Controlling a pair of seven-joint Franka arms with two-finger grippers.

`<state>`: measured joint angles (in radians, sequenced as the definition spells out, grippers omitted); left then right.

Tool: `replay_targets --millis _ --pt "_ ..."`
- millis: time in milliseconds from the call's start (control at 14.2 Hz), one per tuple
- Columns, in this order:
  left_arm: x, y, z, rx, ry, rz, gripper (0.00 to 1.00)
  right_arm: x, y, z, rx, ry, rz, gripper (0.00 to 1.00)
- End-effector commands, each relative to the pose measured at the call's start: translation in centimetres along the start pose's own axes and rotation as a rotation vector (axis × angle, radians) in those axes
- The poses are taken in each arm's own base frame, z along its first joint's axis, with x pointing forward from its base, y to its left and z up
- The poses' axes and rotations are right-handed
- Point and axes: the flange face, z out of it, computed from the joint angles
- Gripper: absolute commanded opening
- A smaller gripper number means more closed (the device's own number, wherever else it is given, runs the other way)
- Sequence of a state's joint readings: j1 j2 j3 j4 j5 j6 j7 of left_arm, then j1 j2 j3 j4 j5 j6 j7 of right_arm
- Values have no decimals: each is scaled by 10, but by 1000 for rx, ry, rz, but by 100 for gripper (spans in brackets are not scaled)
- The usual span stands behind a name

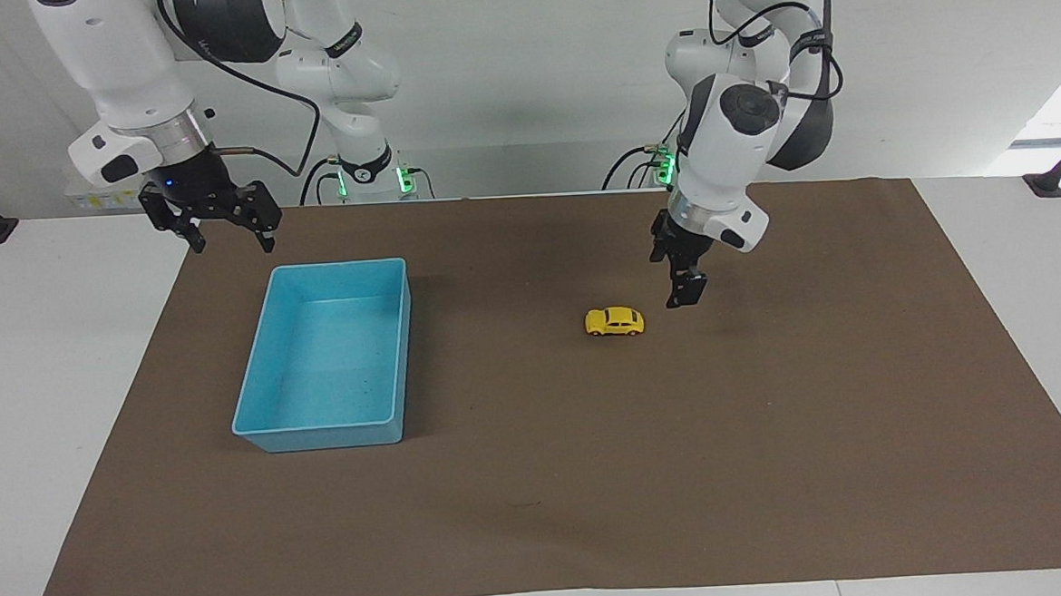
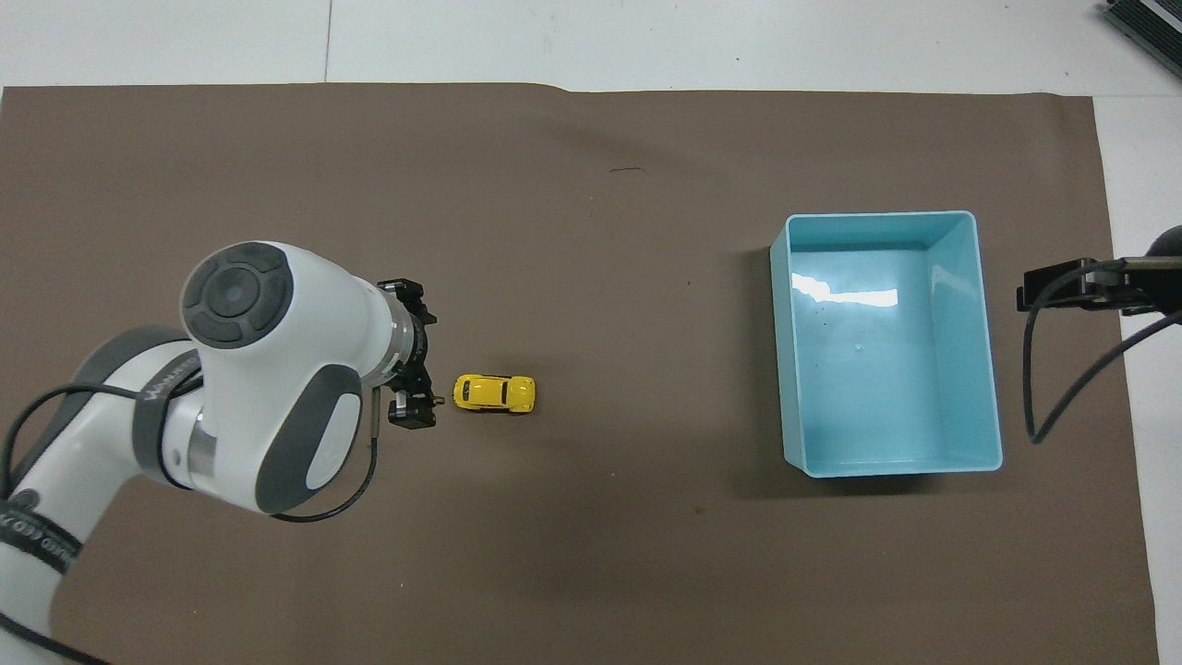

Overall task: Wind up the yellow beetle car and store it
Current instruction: 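Reach the left gripper toward the yellow toy car, then lower the left gripper and close it on the yellow car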

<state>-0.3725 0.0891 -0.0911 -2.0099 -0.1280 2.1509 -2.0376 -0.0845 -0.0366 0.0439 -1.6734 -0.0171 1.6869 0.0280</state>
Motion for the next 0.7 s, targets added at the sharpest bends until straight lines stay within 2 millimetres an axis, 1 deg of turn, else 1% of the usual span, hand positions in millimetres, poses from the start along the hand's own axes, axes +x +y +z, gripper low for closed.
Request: replay_targets --millis 0,211,281,351,422,492,562,633 --pt "-17 4 40 -7 -12 -35 100 -3 -1 0 0 0 14 100" --pt "-17 6 60 -30 -22 -40 100 -3 0 0 -2 2 15 100" --pt "-18 5 67 -28 -20 -35 100 -3 -1 0 0 2 16 100" --pt "-21 1 69 -26 -19 -28 100 -3 0 0 -2 1 14 100" --pt "-19 -5 75 -17 -11 -26 100 -3 -1 0 0 0 14 100" --pt "-19 -16 82 -8 -3 -14 100 -3 -1 0 0 0 14 100" --pt "-23 -31 87 -17 -6 5 100 -3 0 0 -2 2 14 100" --pt "-20 -33 90 -24 -7 4 100 -3 -1 0 0 0 16 100"
